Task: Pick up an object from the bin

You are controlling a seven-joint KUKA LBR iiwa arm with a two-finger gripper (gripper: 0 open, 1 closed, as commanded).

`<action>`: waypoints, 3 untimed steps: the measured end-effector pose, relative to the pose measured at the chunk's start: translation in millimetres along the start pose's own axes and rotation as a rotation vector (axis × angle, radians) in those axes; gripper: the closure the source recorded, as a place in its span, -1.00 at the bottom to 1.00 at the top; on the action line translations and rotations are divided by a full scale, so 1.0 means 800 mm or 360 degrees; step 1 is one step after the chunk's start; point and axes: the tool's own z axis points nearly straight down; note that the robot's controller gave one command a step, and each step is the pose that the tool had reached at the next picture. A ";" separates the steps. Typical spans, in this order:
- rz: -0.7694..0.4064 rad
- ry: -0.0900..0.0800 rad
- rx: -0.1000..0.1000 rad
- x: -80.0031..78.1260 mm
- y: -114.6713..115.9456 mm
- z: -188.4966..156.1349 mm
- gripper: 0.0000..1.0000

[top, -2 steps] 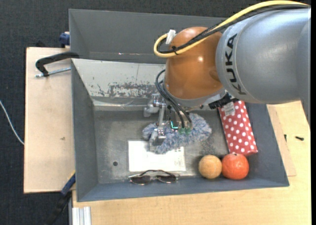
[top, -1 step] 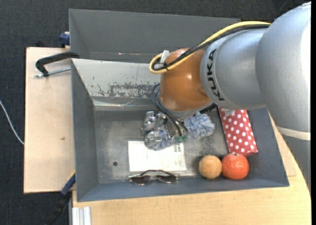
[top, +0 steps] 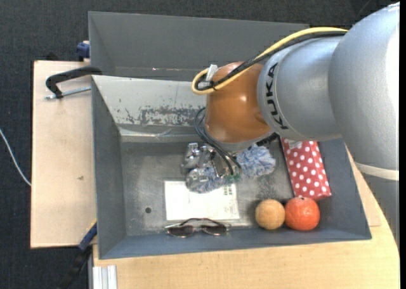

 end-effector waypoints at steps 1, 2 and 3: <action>-0.0049 0.0012 0.0003 0.009 -0.002 -0.041 1.00; -0.0175 0.0004 0.0003 0.015 0.011 -0.119 1.00; -0.0176 0.0003 0.0002 0.019 0.011 -0.193 1.00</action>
Offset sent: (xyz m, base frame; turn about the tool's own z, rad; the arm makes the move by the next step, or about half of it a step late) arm -0.0257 0.0250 0.1790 -0.2320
